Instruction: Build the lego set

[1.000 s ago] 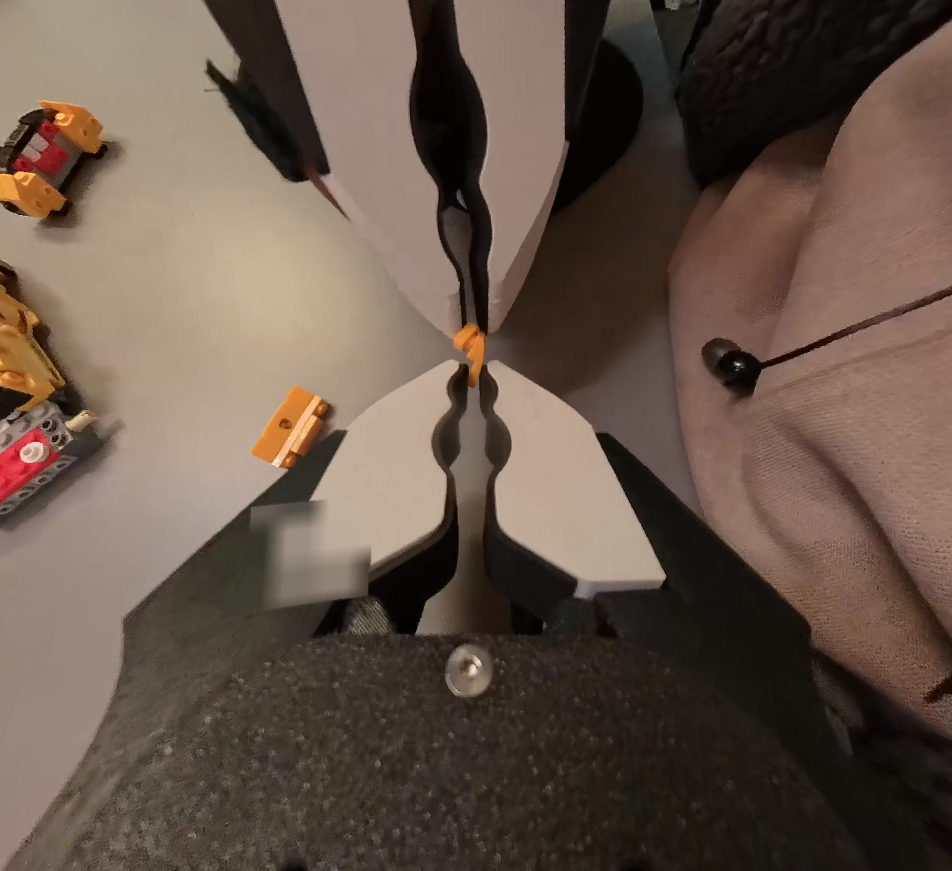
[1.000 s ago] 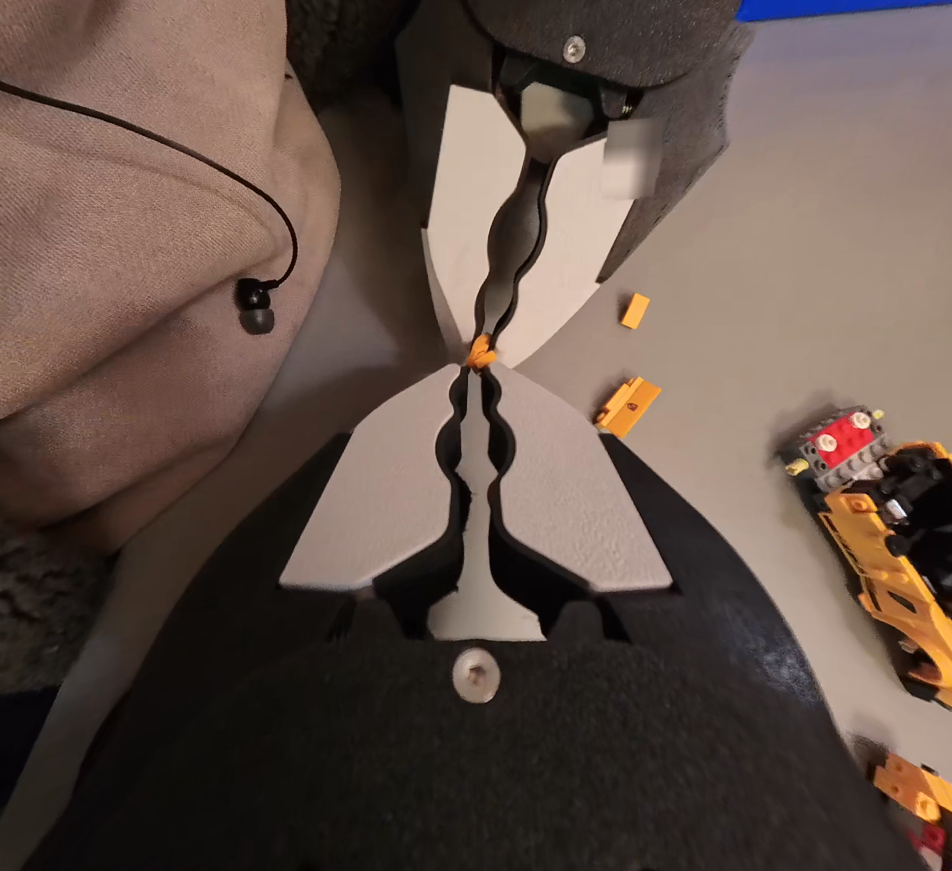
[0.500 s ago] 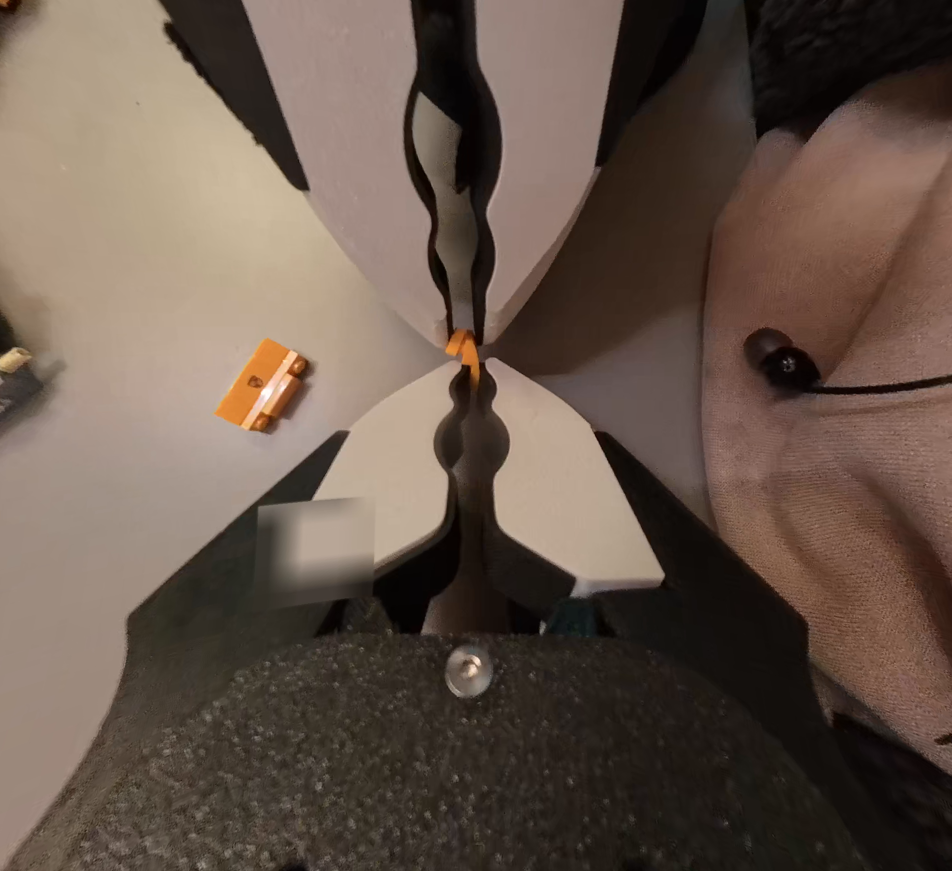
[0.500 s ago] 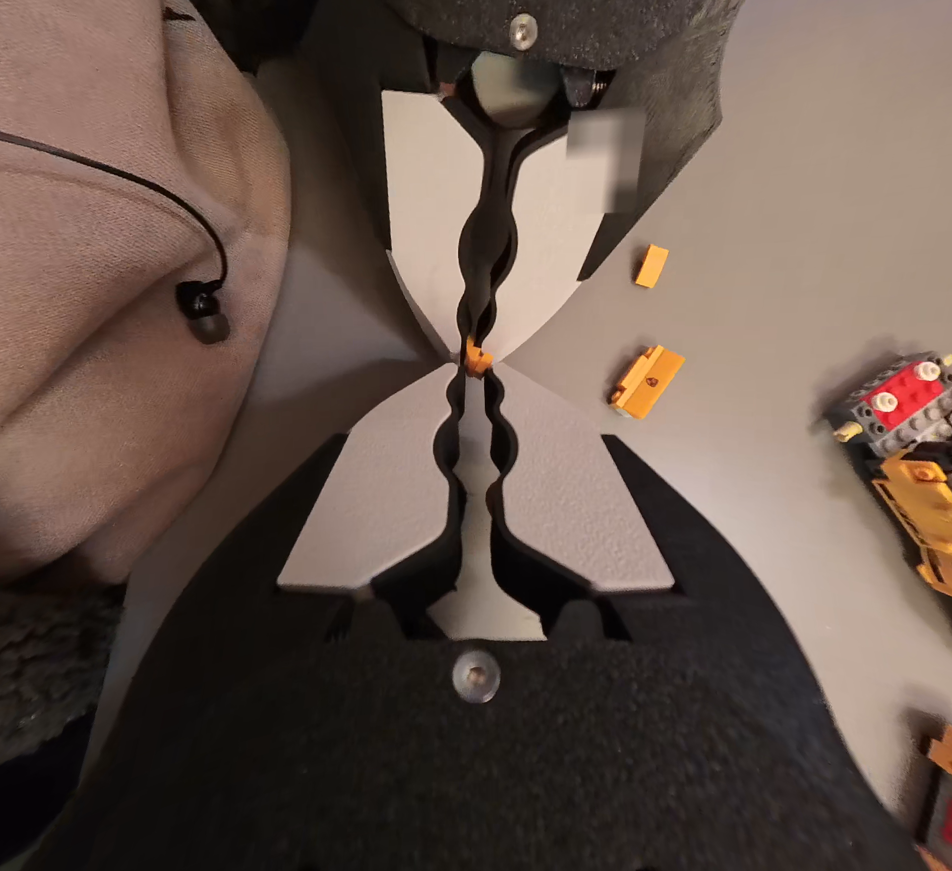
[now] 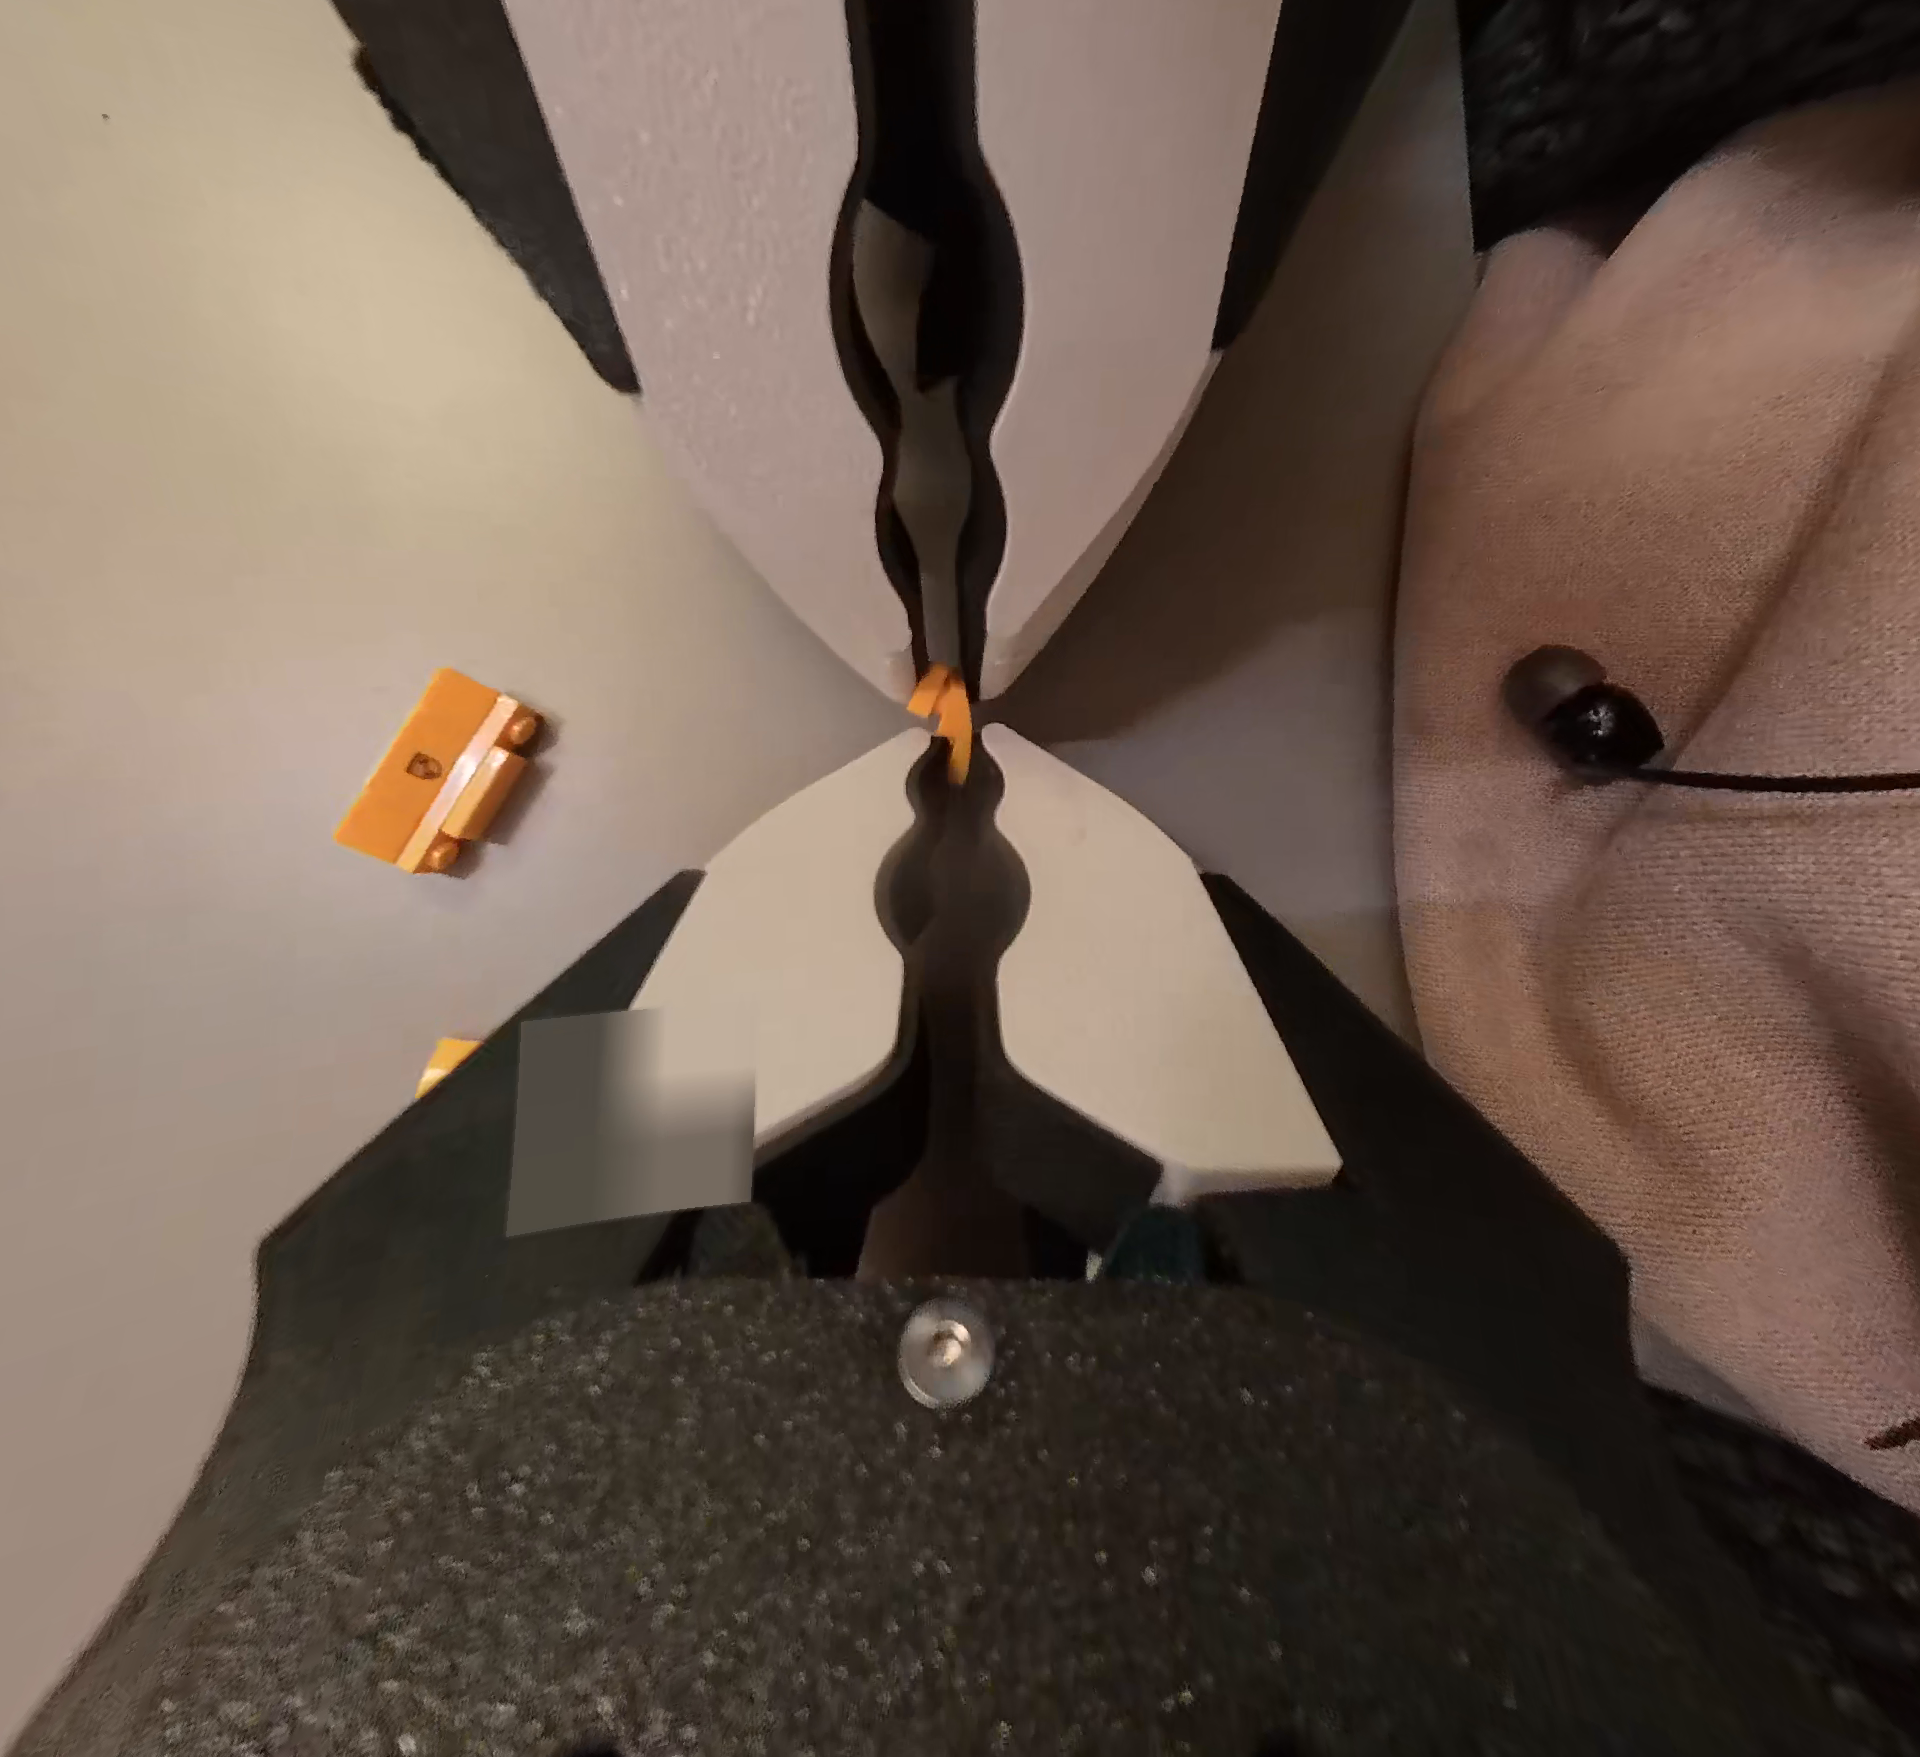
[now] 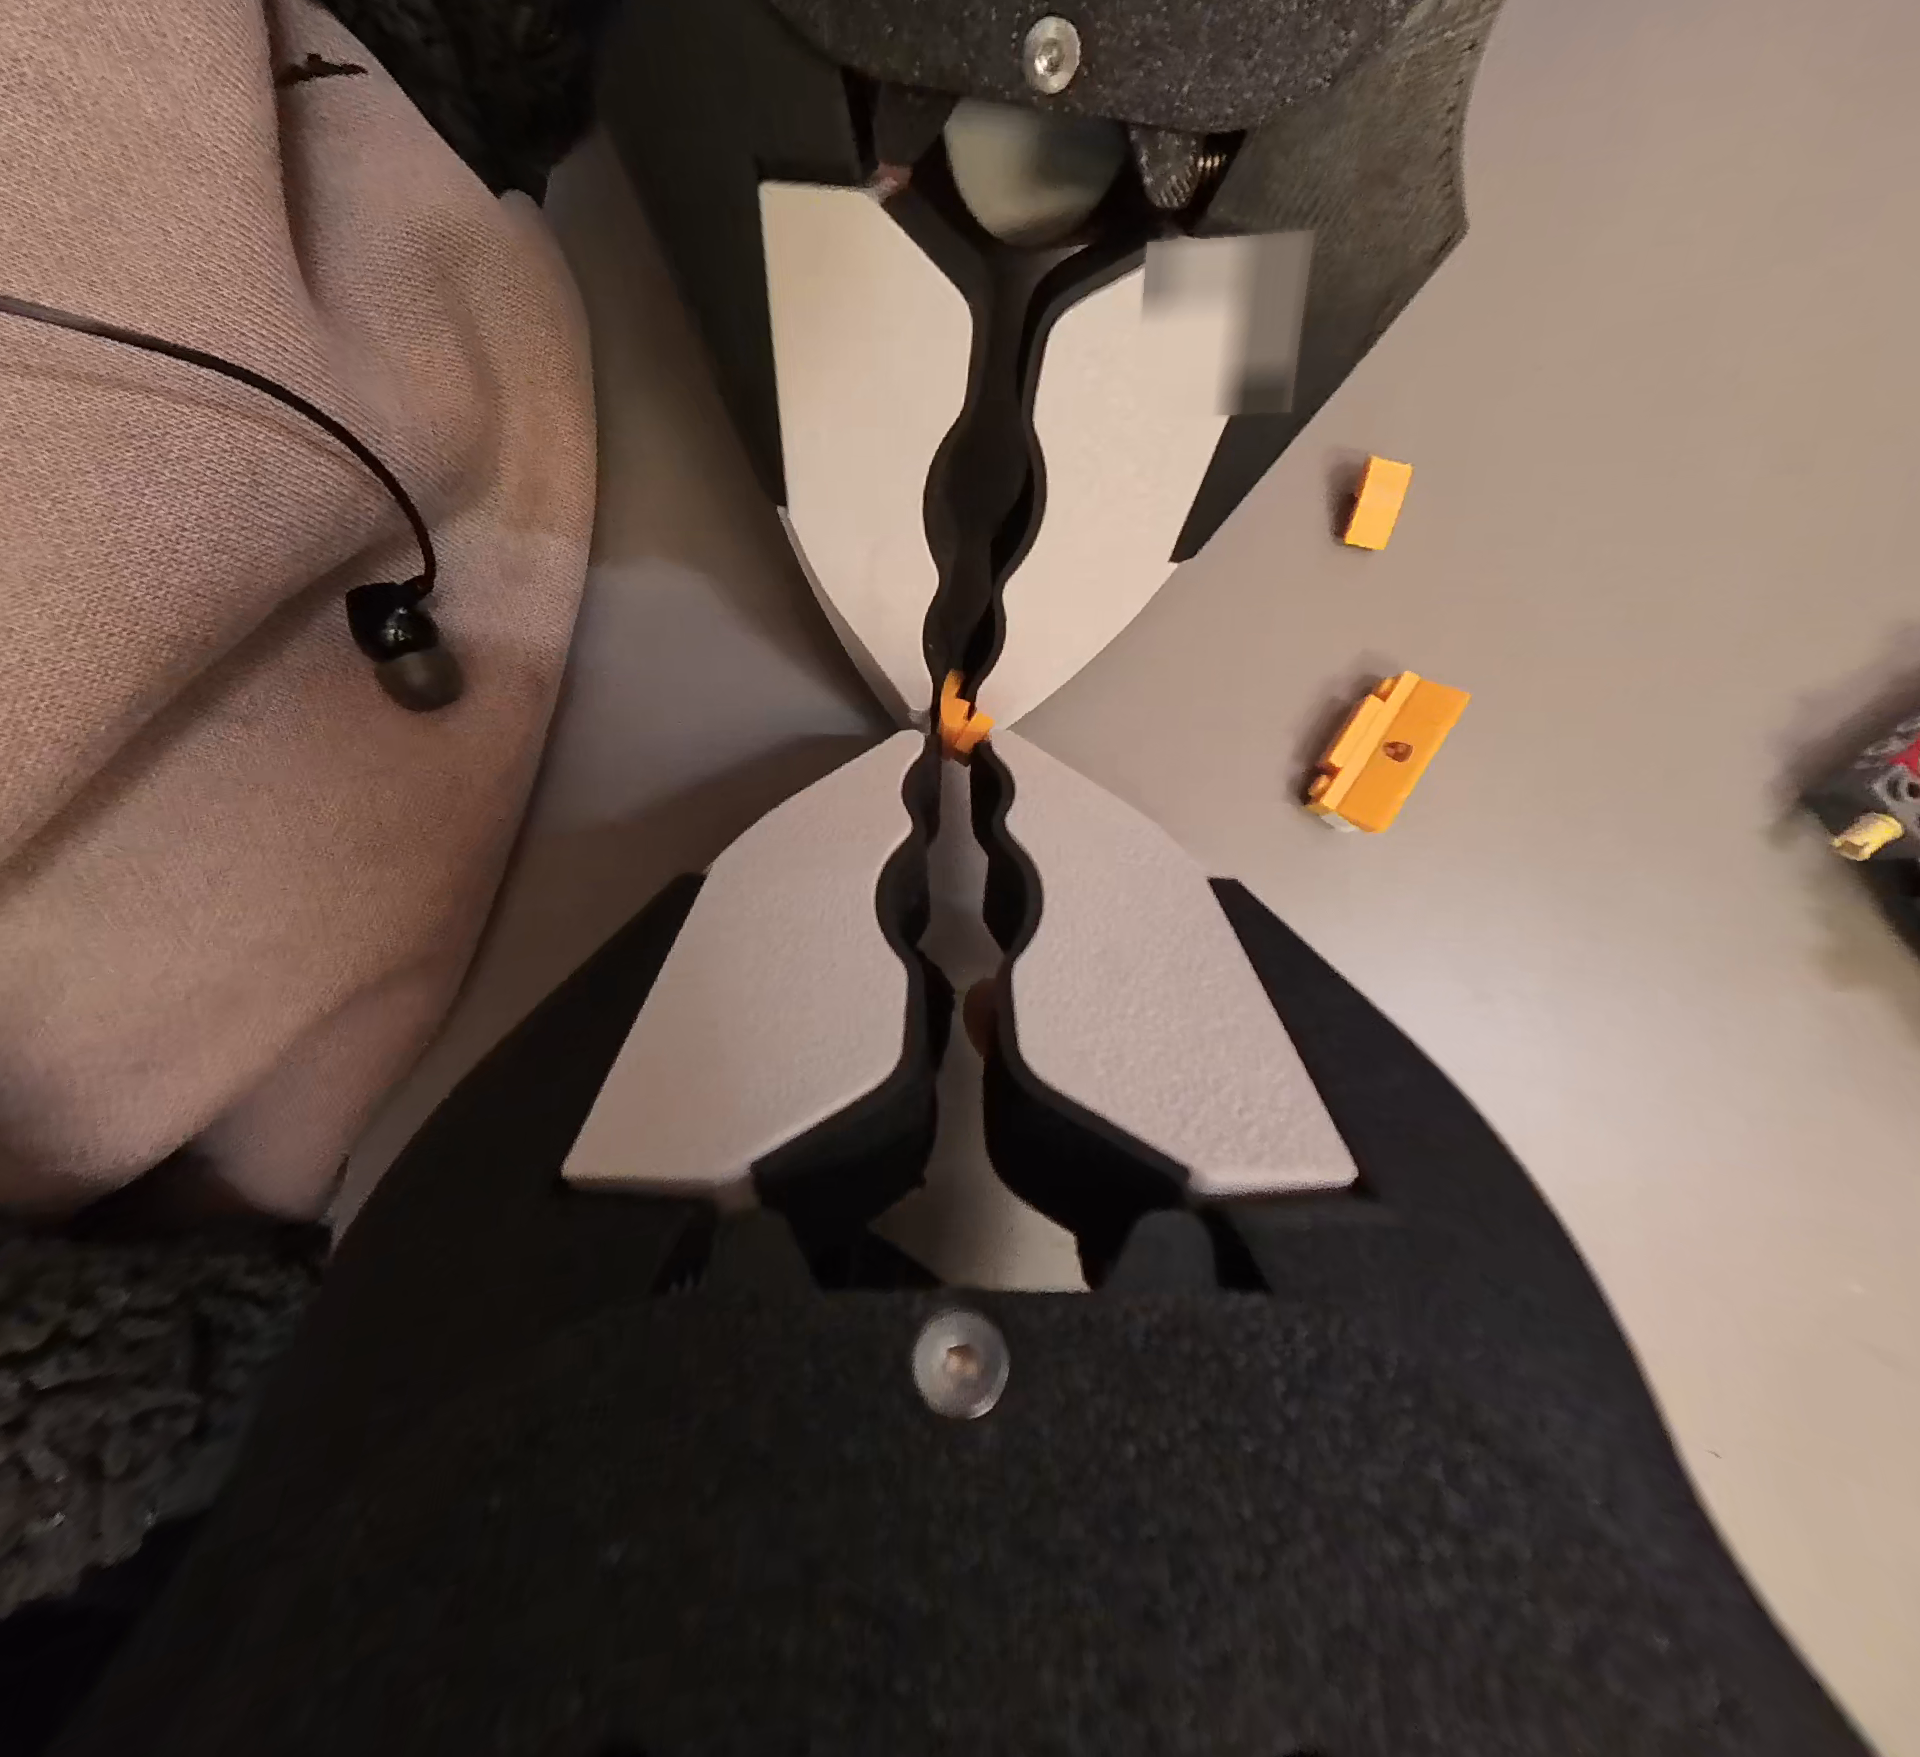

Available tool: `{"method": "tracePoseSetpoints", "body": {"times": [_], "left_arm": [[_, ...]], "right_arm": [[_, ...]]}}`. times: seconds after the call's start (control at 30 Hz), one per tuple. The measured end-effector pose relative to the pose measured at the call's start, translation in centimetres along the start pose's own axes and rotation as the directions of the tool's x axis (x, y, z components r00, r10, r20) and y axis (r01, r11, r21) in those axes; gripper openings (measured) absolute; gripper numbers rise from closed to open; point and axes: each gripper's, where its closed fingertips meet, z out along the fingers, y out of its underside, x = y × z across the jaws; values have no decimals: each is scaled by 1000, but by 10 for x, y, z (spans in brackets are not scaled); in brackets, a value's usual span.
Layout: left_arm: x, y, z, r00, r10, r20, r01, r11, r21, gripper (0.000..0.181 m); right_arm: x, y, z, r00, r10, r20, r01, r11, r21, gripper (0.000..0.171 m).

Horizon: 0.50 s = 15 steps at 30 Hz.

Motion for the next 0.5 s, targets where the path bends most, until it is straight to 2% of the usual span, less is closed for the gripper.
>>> {"method": "tracePoseSetpoints", "body": {"times": [0.37, 0.5], "left_arm": [[5, 0, 0, 996, -28, -79, 29, 999, 14, 3], [0, -14, -11, 994, -47, -101, 62, 987, 148, 8]], "right_arm": [[-5, -1, 1, 1000, 13, 7, -14, 999, 30, 5], [0, -9, -8, 999, 27, -21, -24, 992, 124, 5]]}}
